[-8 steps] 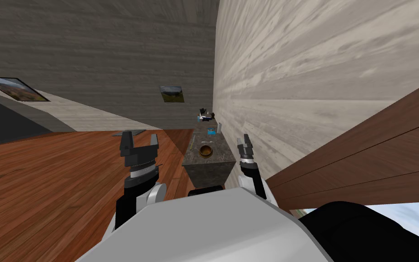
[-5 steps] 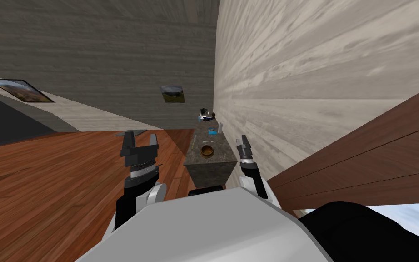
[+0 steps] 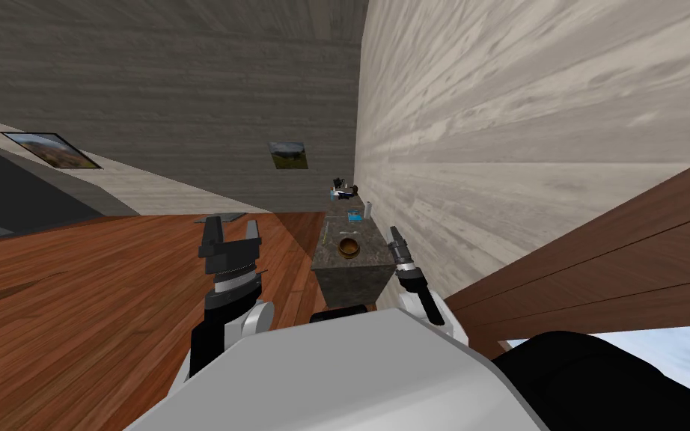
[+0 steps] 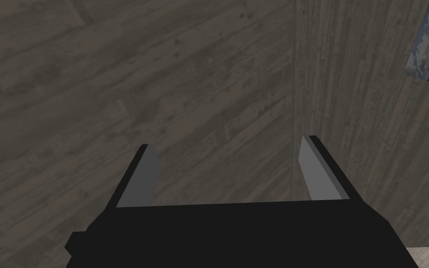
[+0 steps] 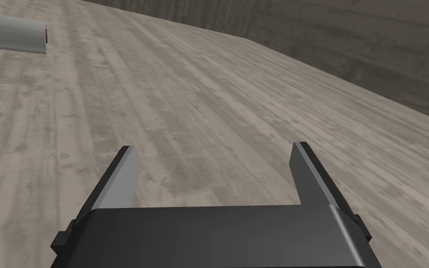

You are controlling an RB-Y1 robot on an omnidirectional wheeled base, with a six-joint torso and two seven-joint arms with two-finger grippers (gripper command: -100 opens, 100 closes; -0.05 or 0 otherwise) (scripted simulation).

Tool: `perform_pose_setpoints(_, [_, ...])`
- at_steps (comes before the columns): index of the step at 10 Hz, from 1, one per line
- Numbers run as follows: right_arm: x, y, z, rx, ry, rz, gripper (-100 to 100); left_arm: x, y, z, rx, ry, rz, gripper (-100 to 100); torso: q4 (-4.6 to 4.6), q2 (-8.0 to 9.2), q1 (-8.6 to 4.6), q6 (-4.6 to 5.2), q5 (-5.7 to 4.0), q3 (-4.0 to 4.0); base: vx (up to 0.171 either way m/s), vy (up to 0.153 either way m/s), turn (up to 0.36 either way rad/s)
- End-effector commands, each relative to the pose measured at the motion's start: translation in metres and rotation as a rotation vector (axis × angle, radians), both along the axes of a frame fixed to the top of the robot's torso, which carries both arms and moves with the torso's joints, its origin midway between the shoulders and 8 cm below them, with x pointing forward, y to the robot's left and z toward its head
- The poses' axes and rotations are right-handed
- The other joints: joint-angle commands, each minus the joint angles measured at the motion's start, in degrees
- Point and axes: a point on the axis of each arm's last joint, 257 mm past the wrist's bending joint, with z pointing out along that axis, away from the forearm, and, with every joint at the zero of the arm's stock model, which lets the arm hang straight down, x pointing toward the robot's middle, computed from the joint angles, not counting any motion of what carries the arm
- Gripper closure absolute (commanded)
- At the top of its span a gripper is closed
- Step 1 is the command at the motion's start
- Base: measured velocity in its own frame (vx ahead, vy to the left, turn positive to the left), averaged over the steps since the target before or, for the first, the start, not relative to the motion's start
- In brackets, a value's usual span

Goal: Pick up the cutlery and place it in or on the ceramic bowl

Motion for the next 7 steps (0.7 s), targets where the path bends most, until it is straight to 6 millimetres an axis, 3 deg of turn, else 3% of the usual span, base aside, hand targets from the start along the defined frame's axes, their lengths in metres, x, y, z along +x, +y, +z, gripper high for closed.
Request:
perform_pose_setpoints(1, [0.005,-0.001,-0.016,-0.064,0.046,0.003,-100,0.000,0.000,0.000,0.000,0.000,0.000,0,0.00,0.00,0.00,0.00,0.00,0.00,0.014,0.131,0.062])
perform_pose_setpoints(2, [0.005,-0.001,-0.017,-0.077,0.048,0.010,-100,0.000,0.000,0.000,0.000,0.000,0.000,0,-0.01,-0.03,0.13,0.00,0.02,-0.02,-0.001,0.102,0.011])
perform_pose_setpoints(6, [0.013,-0.009,-0.054,-0.249,0.141,0.020,-100,0.000,0.000,0.000,0.000,0.000,0.000,0,0.02,0.06,0.18,0.01,0.05,0.04,-0.011,0.136,0.055])
perform_pose_setpoints(7, [0.013,-0.009,-0.054,-0.262,0.142,0.026,-100,0.000,0.000,0.000,0.000,0.000,0.000,0,0.01,0.02,0.15,0.00,0.04,0.01,0.010,0.094,0.025])
